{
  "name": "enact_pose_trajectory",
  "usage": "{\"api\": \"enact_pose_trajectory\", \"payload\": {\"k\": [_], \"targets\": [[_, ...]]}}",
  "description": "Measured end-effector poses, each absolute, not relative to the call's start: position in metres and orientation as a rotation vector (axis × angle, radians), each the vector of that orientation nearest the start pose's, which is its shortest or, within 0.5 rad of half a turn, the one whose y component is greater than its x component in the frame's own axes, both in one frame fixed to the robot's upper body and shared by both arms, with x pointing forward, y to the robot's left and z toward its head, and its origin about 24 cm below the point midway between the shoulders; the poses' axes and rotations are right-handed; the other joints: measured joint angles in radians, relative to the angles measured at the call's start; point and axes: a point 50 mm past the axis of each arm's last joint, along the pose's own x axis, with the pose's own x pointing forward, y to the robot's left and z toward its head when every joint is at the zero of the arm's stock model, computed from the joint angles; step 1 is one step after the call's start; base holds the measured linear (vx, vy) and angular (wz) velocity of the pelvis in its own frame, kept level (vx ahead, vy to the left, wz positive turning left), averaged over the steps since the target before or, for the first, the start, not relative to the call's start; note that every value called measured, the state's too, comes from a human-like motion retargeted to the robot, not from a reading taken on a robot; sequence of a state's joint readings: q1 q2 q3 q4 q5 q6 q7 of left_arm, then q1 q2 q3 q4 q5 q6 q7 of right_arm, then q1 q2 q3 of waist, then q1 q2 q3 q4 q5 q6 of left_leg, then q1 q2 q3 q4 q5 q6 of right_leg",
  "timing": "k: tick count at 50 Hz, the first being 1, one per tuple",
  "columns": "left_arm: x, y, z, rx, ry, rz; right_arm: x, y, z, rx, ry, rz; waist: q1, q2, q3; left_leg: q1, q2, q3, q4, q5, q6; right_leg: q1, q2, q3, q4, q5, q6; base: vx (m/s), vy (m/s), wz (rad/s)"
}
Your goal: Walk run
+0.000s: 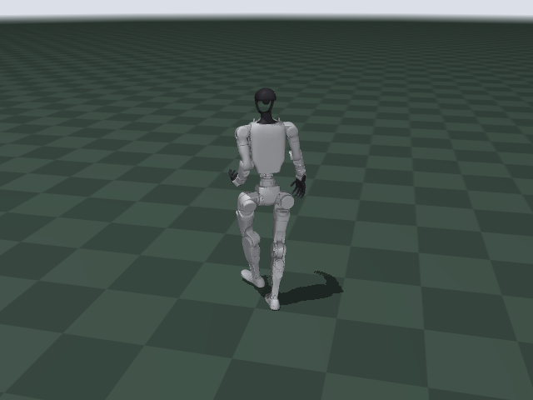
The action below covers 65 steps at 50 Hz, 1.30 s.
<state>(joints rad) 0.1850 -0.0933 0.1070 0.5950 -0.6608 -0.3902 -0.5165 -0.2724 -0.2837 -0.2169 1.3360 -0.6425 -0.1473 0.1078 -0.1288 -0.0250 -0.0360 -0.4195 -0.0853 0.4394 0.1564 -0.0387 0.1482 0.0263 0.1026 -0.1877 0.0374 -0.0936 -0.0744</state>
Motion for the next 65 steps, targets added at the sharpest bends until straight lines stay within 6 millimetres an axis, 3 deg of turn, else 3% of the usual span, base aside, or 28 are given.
{"api": "enact_pose_trajectory", "payload": {"k": [2, 5, 7, 10, 13, 15, 18, 20, 23, 26, 30, 32, 34, 35, 36, 37, 38, 40, 42, 45, 47, 48, 50, 52, 55, 57, 60, 65], "targets": [[0.16, 0.156, -0.083, -0.724, 0.161, 0.037, 0.194, -0.255, -0.118, -0.676, 0.938, 0.192, -0.004, -0.001, -0.003, -0.011, -0.083, -0.072, -0.129, -0.059, -0.01, 0.037, 0.009, -0.039, -0.005, -0.02, -0.003, 0.92, -0.17, 0.52], [0.156, 0.157, -0.084, -0.722, 0.168, 0.043, 0.193, -0.246, -0.121, -0.73, 0.926, 0.244, 0.023, -0.018, -0.003, 0.011, -0.092, -0.027, -0.166, -0.076, -0.005, 0.081, 0.024, -0.03, 0.024, -0.017, -0.007, 0.93, -0.16, -0.1], [0.154, 0.161, -0.085, -0.707, 0.17, 0.051, 0.182, -0.237, -0.129, -0.734, 0.949, 0.305, 0.066, -0.044, -0.012, 0.033, -0.07, 0.032, -0.109, -0.047, 0.069, 0.102, 0.006, -0.038, 0.053, 0.035, 0.01, 0.99, -0.16, -0.74], [0.147, 0.168, -0.087, -0.676, 0.177, 0.078, 0.148, -0.221, -0.148, -0.685, 1.039, 0.356, 0.127, -0.068, -0.031, 0.057, -0.074, -0.021, -0.092, 0.047, 0.111, 0.134, -0.021, -0.095, 0.122, 0.231, 0.059, 0.95, -0.17, -0.72], [0.142, 0.178, -0.09, -0.681, 0.188, 0.133, 0.098, -0.205, -0.167, -0.603, 1.2, 0.375, 0.107, -0.07, -0.052, 0.07, -0.041, -0.133, -0.018, -0.004, 0.114, 0.085, -0.004, -0.06, 0.296, 0.545, 0.131, 1.1, -0.13, 0.13], [0.145, 0.183, -0.089, -0.694, 0.183, 0.156, 0.063, -0.202, -0.174, -0.545, 1.313, 0.376, 0.067, -0.064, -0.037, 0.121, -0.027, -0.107, 0.029, -0.053, 0.114, -0.02, 0.008, -0.027, 0.57, 0.617, 0.155, 1.04, -0.09, 0.95], [0.16, 0.186, -0.083, -0.676, 0.153, 0.145, 0.017, -0.202, -0.177, -0.46, 1.481, 0.404, 0.055, 0.001, -0.038, 0.202, 0.022, -0.134, -0.001, -0.086, 0.092, -0.134, 0.043, -0.032, 0.724, 0.586, 0.146, 0.85, -0.05, 0.47], [0.173, 0.185, -0.078, -0.668, 0.131, 0.128, -0.011, -0.205, -0.176, -0.429, 1.582, 0.412, 0.057, 0.04, -0.04, 0.231, 0.05, -0.151, -0.006, -0.101, 0.073, -0.213, 0.055, -0.013, 0.752, 0.481, 0.111, 0.75, -0.03, 0.34], [0.191, 0.179, -0.066, -0.645, 0.083, 0.063, -0.052, -0.207, -0.172, -0.397, 1.69, 0.358, -0.008, 0.081, -0.03, 0.289, 0.052, -0.218, -0.029, -0.112, 0.057, -0.325, 0.018, -0.025, 0.72, 0.342, 0.074, 0.8, -0.05, 1.53], [0.206, 0.175, -0.054, -0.627, 0.035, -0.011, -0.085, -0.206, -0.166, -0.351, 1.783, 0.319, -0.077, 0.082, -0.02, 0.347, 0.019, -0.282, -0.047, -0.13, 0.049, -0.388, -0.066, -0.034, 0.54, 0.25, 0.095, 0.75, -0.14, 1.71], [0.223, 0.172, -0.042, -0.622, -0.002, -0.085, -0.113, -0.198, -0.159, -0.274, 1.875, 0.328, -0.149, 0.032, 0.011, 0.45, -0.045, -0.357, -0.054, -0.171, 0.035, -0.421, -0.177, -0.025, 0.22, 0.233, 0.134, 0.68, -0.22, 1.39], [0.227, 0.174, -0.038, -0.613, -0.015, -0.105, -0.12, -0.196, -0.158, -0.258, 1.903, 0.349, -0.172, 0.014, 0.029, 0.507, -0.057, -0.396, -0.054, -0.191, 0.02, -0.449, -0.179, 0.032, 0.099, 0.194, 0.139, 0.82, -0.33, 0.95], [0.23, 0.176, -0.036, -0.604, -0.026, -0.113, -0.122, -0.196, -0.157, -0.261, 1.918, 0.37, -0.178, 0.006, 0.037, 0.555, -0.057, -0.416, -0.055, -0.209, 0.0, -0.486, -0.165, 0.1, -0.001, 0.168, 0.192, 0.82, -0.35, 0.33], [0.23, 0.178, -0.035, -0.601, -0.03, -0.114, -0.121, -0.197, -0.157, -0.268, 1.921, 0.38, -0.17, 0.003, 0.037, 0.576, -0.058, -0.416, -0.056, -0.217, -0.011, -0.502, -0.158, 0.127, -0.043, 0.157, 0.237, 0.92, -0.41, -0.22], [0.228, 0.178, -0.036, -0.601, -0.025, -0.11, -0.12, -0.198, -0.157, -0.278, 1.919, 0.387, -0.159, 0.004, 0.032, 0.594, -0.056, -0.408, -0.056, -0.215, -0.024, -0.507, -0.165, 0.073, -0.05, 0.154, 0.239, 0.92, -0.41, -0.35], [0.226, 0.179, -0.038, -0.603, -0.02, -0.104, -0.117, -0.199, -0.158, -0.289, 1.916, 0.391, -0.151, 0.007, 0.026, 0.609, -0.053, -0.403, -0.054, -0.209, -0.039, -0.511, -0.16, 0.052, -0.046, 0.157, 0.215, 0.89, -0.38, -0.26], [0.224, 0.179, -0.04, -0.608, -0.012, -0.095, -0.113, -0.201, -0.159, -0.3, 1.911, 0.391, -0.151, 0.011, 0.017, 0.618, -0.047, -0.405, -0.047, -0.194, -0.059, -0.516, -0.132, 0.097, -0.018, 0.169, 0.139, 0.86, -0.34, 0.04], [0.216, 0.178, -0.048, -0.623, 0.017, -0.072, -0.105, -0.204, -0.161, -0.317, 1.894, 0.376, -0.167, 0.019, -0.007, 0.634, -0.04, -0.426, -0.023, -0.141, -0.112, -0.502, -0.152, -0.048, 0.035, 0.171, 0.078, 0.88, -0.31, 0.69], [0.206, 0.175, -0.057, -0.641, 0.058, -0.054, -0.096, -0.204, -0.163, -0.318, 1.865, 0.341, -0.234, 0.042, -0.026, 0.638, -0.018, -0.508, 0.035, -0.015, -0.193, -0.474, -0.156, -0.052, 0.061, 0.248, 0.084, 1.08, -0.43, 1.51], [0.189, 0.166, -0.072, -0.667, 0.133, -0.044, -0.077, -0.206, -0.168, -0.282, 1.803, 0.273, -0.244, 0.073, -0.057, 0.586, 0.015, -0.535, 0.201, 0.282, -0.366, -0.448, -0.124, 0.018, 0.135, 0.202, 0.04, 1.07, -0.43, 0.8], [0.183, 0.156, -0.076, -0.674, 0.159, -0.044, -0.055, -0.21, -0.171, -0.254, 1.75, 0.235, -0.227, 0.03, -0.074, 0.506, -0.031, -0.46, 0.388, 0.421, -0.41, -0.404, -0.2, 0.006, 0.143, 0.176, 0.051, 0.95, -0.23, 0.28], [0.181, 0.154, -0.076, -0.671, 0.16, -0.047, -0.041, -0.212, -0.172, -0.249, 1.717, 0.228, -0.213, -0.001, -0.082, 0.464, -0.046, -0.395, 0.475, 0.475, -0.41, -0.383, -0.237, -0.027, 0.136, 0.173, 0.052, 0.73, -0.27, -0.24], [0.176, 0.156, -0.077, -0.664, 0.164, -0.056, -0.012, -0.211, -0.175, -0.26, 1.644, 0.235, -0.17, -0.048, -0.091, 0.393, -0.05, -0.357, 0.611, 0.483, -0.41, -0.332, -0.198, 0.048, 0.12, 0.141, 0.023, 0.63, -0.44, -0.7], [0.172, 0.158, -0.079, -0.666, 0.17, -0.067, 0.022, -0.214, -0.175, -0.307, 1.545, 0.245, -0.15, -0.055, -0.072, 0.307, -0.015, -0.361, 0.73, 0.356, -0.373, -0.265, -0.15, 0.057, 0.093, 0.128, 0.001, 0.83, -0.49, -0.52], [0.166, 0.159, -0.08, -0.678, 0.168, -0.046, 0.081, -0.222, -0.168, -0.425, 1.363, 0.262, -0.108, -0.083, -0.046, 0.183, 0.068, -0.228, 0.794, 0.217, -0.242, -0.189, -0.134, 0.065, 0.059, 0.123, -0.016, 0.73, -0.31, -0.78], [0.163, 0.161, -0.081, -0.682, 0.162, -0.017, 0.116, -0.225, -0.159, -0.5, 1.237, 0.262, -0.077, -0.092, -0.039, 0.114, 0.088, -0.169, 0.731, 0.137, -0.183, -0.156, -0.109, 0.071, 0.046, 0.114, -0.034, 0.7, -0.26, -0.89], [0.159, 0.161, -0.081, -0.693, 0.156, 0.004, 0.162, -0.229, -0.142, -0.582, 1.053, 0.226, -0.032, -0.077, -0.023, 0.043, 0.064, -0.157, 0.518, 0.081, -0.149, -0.105, -0.06, 0.065, 0.025, 0.097, -0.047, 0.62, -0.18, -0.72], [0.157, 0.158, -0.081, -0.711, 0.156, 0.03, 0.203, -0.231, -0.119, -0.615, 0.849, 0.141, 0.004, -0.038, 0.011, 0.009, 0.04, -0.122, 0.08, 0.06, -0.063, -0.003, 0.028, 0.078, 0.011, 0.044, -0.066, 0.73, -0.17, -0.46]]}}
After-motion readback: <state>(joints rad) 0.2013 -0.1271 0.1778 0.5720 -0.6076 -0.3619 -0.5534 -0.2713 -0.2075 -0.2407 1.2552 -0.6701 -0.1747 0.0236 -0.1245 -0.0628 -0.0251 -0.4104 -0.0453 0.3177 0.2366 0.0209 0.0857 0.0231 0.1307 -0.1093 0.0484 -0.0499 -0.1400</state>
